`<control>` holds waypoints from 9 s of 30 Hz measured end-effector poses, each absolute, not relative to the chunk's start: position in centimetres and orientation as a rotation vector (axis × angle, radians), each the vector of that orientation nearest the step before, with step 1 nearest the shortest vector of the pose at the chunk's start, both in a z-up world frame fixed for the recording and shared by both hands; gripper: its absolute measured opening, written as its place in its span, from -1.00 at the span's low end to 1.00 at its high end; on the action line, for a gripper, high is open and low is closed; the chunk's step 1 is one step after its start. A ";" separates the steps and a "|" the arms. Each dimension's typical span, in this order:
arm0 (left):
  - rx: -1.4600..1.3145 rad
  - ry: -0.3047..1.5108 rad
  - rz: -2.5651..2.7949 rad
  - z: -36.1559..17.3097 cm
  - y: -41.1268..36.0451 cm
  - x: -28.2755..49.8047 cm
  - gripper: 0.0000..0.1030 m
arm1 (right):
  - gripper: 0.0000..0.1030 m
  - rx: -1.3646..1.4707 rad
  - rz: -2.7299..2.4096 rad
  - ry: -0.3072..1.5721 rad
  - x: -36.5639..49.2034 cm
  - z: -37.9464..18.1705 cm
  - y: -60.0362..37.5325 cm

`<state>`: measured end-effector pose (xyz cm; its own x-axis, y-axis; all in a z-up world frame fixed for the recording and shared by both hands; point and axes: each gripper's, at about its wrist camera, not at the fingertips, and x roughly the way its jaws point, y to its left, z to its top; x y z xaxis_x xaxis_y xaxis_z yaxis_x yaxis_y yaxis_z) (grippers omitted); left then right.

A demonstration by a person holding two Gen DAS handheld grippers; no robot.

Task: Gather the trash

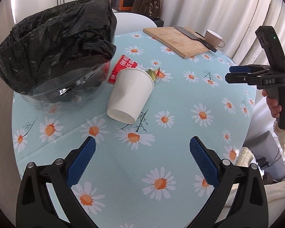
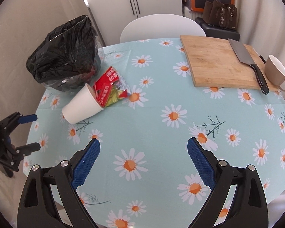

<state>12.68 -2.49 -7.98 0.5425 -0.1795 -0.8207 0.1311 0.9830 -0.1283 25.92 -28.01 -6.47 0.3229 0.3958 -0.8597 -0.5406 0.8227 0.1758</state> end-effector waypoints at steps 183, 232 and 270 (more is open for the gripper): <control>0.279 0.883 -0.368 1.0 17.9 26.4 0.65 | 0.23 -0.186 0.863 0.790 31.8 2.5 2.3; 0.165 0.680 -0.371 1.6 9.3 5.2 0.88 | 0.82 -0.110 0.430 0.734 8.9 3.9 -14.8; 0.180 0.710 -0.303 1.5 5.2 -2.7 0.88 | 0.82 -0.116 0.492 0.700 1.5 4.8 -18.0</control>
